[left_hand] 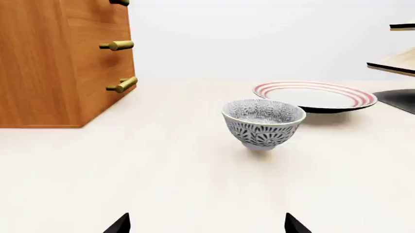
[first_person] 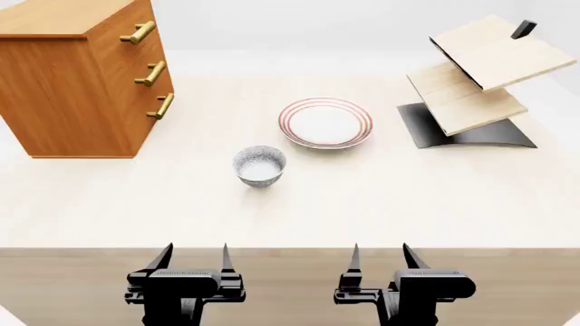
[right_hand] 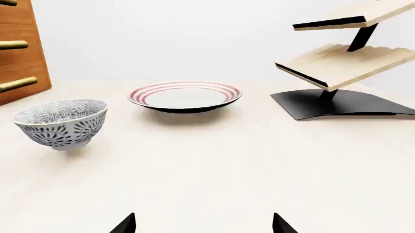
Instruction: Open the top drawer of the cabinet and put the bowl in it.
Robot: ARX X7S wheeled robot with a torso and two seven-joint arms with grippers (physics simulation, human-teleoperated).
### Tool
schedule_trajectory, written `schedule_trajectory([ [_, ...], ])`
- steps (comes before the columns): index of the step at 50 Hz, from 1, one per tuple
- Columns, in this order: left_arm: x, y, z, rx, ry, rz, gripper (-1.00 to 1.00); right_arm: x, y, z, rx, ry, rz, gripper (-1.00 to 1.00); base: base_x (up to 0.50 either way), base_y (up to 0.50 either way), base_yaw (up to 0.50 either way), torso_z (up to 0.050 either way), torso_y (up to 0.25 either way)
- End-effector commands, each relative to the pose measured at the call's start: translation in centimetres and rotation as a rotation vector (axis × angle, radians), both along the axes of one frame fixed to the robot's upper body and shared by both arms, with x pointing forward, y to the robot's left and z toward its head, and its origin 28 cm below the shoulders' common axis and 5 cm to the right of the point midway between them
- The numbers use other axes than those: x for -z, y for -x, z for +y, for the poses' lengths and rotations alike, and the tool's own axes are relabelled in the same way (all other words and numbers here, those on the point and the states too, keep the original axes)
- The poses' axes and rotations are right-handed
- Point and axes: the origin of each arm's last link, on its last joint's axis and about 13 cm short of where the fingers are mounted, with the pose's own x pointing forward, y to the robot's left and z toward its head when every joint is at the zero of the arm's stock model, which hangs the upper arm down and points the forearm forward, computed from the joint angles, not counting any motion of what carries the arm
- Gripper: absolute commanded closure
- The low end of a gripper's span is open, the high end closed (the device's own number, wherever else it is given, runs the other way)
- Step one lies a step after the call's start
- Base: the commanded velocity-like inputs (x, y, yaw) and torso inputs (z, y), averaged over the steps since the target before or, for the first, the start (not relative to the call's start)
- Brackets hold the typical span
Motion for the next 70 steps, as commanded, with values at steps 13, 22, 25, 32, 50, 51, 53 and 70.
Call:
schedule_trajectory([
  [13, 0.06, -0.09, 0.08, 0.008, 0.005, 0.014, -1.00, -0.38, 0.18, -0.07, 0.024, 0.005, -0.033, -1.00, 0.00, 0.00, 0.00, 0.050, 0.048],
  [22, -0.17, 0.01, 0.16, 0.013, 0.009, 0.009, -1.00, -0.32, 0.09, -0.10, 0.033, -0.026, -0.035, -1.00, 0.00, 0.00, 0.00, 0.050, 0.047],
  [25, -0.28, 0.02, 0.18, 0.010, 0.028, -0.003, -1.00, -0.25, 0.05, -0.13, 0.036, -0.035, -0.028, -1.00, 0.00, 0.00, 0.00, 0.050, 0.048],
  [32, -0.38, -0.14, 0.33, -0.016, 0.039, 0.009, -1.00, -0.24, 0.01, -0.20, 0.041, -0.062, -0.024, -1.00, 0.00, 0.00, 0.00, 0.006, 0.000],
  [50, -0.75, -0.20, 0.32, -0.014, 0.046, 0.009, -1.00, -0.17, -0.26, -0.22, 0.045, -0.027, -0.023, -1.00, 0.01, 0.37, 0.00, 0.000, 0.000],
  [51, -0.76, -0.21, 0.32, -0.015, 0.046, 0.009, -1.00, -0.17, -0.27, -0.21, 0.046, -0.026, -0.023, -1.00, 0.02, 0.50, 0.00, 0.000, 0.000],
  [53, -0.78, -0.23, 0.33, -0.016, 0.046, 0.009, -1.00, -0.21, -0.25, -0.20, 0.046, -0.025, -0.024, -1.00, 0.01, 0.50, 0.00, 0.000, 0.000],
  [70, -0.78, -0.25, 0.33, -0.018, 0.052, 0.013, -1.00, -0.17, -0.23, -0.18, 0.049, -0.026, -0.025, -1.00, 0.01, 0.50, 0.00, 0.000, 0.000],
])
